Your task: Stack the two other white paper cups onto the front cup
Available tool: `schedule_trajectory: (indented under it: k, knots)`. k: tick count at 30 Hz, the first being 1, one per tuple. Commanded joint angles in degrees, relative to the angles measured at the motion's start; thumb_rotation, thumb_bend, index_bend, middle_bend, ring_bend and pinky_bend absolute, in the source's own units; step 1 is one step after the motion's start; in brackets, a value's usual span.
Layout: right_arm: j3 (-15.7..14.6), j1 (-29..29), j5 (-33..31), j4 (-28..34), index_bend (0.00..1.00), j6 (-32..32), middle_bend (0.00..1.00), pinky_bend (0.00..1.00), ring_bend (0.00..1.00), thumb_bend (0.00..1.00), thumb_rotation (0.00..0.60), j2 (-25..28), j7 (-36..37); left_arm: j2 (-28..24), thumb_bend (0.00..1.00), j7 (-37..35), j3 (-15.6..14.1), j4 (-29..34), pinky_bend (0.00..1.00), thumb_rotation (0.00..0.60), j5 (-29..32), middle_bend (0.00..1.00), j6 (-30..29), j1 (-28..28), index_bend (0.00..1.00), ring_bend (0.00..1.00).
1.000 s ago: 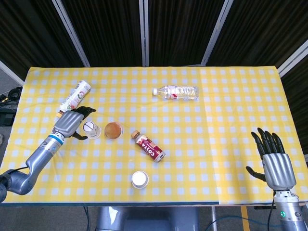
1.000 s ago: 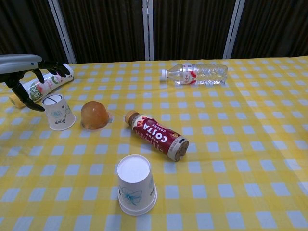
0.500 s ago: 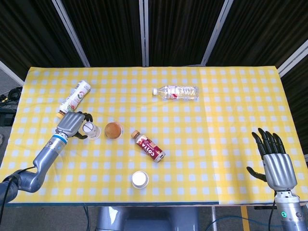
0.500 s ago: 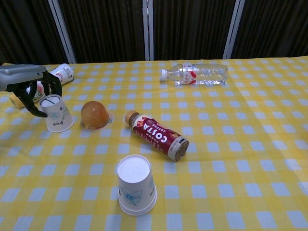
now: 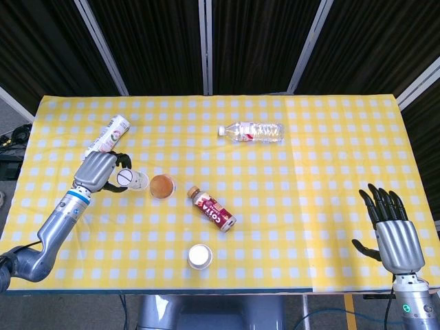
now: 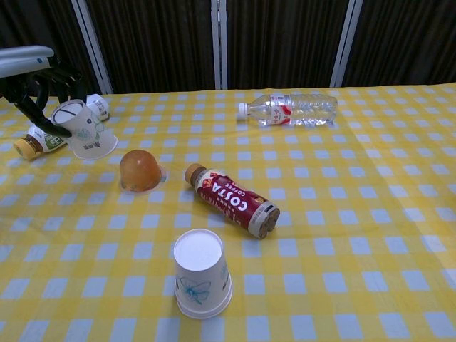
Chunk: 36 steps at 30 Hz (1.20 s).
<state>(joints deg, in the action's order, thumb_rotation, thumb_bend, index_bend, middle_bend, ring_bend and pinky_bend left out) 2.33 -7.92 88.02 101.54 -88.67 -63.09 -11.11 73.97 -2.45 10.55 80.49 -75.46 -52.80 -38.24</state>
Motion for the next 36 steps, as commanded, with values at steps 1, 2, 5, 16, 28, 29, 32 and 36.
schedule_trajectory:
  k: [1, 2, 5, 16, 28, 29, 32, 36]
  knots:
    - [0.2, 0.1, 0.2, 0.1, 0.0, -0.1, 0.0, 0.0, 0.0, 0.0, 0.6, 0.0, -0.1, -4.4, 0.14, -2.1, 0.1, 7.5, 0.56, 0.6, -3.4, 0.49, -3.0, 1.1, 0.51, 0.43]
    - [0.2, 0.2, 0.2, 0.1, 0.0, -0.1, 0.0, 0.0, 0.0, 0.0, 0.6, 0.0, -0.1, -5.1, 0.13, -2.3, -0.1, 9.1, 0.56, 0.6, -4.3, 0.48, -3.3, 1.1, 0.51, 0.43]
    - [0.4, 0.4, 0.3, 0.0, 0.0, -0.1, 0.0, 0.0, 0.0, 0.0, 0.6, 0.0, -0.1, -6.9, 0.12, -4.1, -1.3, 14.1, 0.56, 0.6, -8.2, 0.48, -3.7, 0.9, 0.51, 0.43]
    - [0.7, 1.0, 0.8, 0.0, 0.0, -0.2, 0.0, 0.0, 0.0, 0.0, 0.6, -0.1, -0.3, -8.0, 0.09, -5.6, -5.0, 22.7, 0.56, 0.6, -16.7, 0.48, 0.4, -3.0, 0.51, 0.43]
    - [1.2, 1.3, 0.7, -0.2, 0.0, -0.1, 0.0, 0.0, 0.0, 0.0, 0.6, -0.1, -0.3, -5.3, 0.07, -0.6, -5.2, 25.5, 0.55, 0.6, -16.3, 0.48, 5.0, -6.8, 0.52, 0.43]
    - [1.2, 1.3, 0.7, -0.3, 0.0, 0.0, 0.0, 0.0, 0.0, 0.0, 0.6, -0.1, -0.3, -5.2, 0.07, 0.0, -5.2, 25.8, 0.55, 0.6, -16.2, 0.48, 5.1, -7.0, 0.52, 0.43]
    - [1.4, 1.3, 0.7, -0.3, 0.0, 0.0, 0.0, 0.0, 0.0, 0.0, 0.6, -0.1, -0.2, -5.3, 0.07, 0.7, -5.4, 26.3, 0.56, 0.6, -16.0, 0.48, 5.3, -7.3, 0.52, 0.43]
    - [1.5, 1.4, 0.7, -0.3, 0.0, 0.0, 0.0, 0.0, 0.0, 0.0, 0.6, -0.1, -0.2, -5.9, 0.07, 1.0, -5.7, 27.1, 0.56, 0.6, -16.6, 0.48, 5.1, -7.5, 0.52, 0.43]
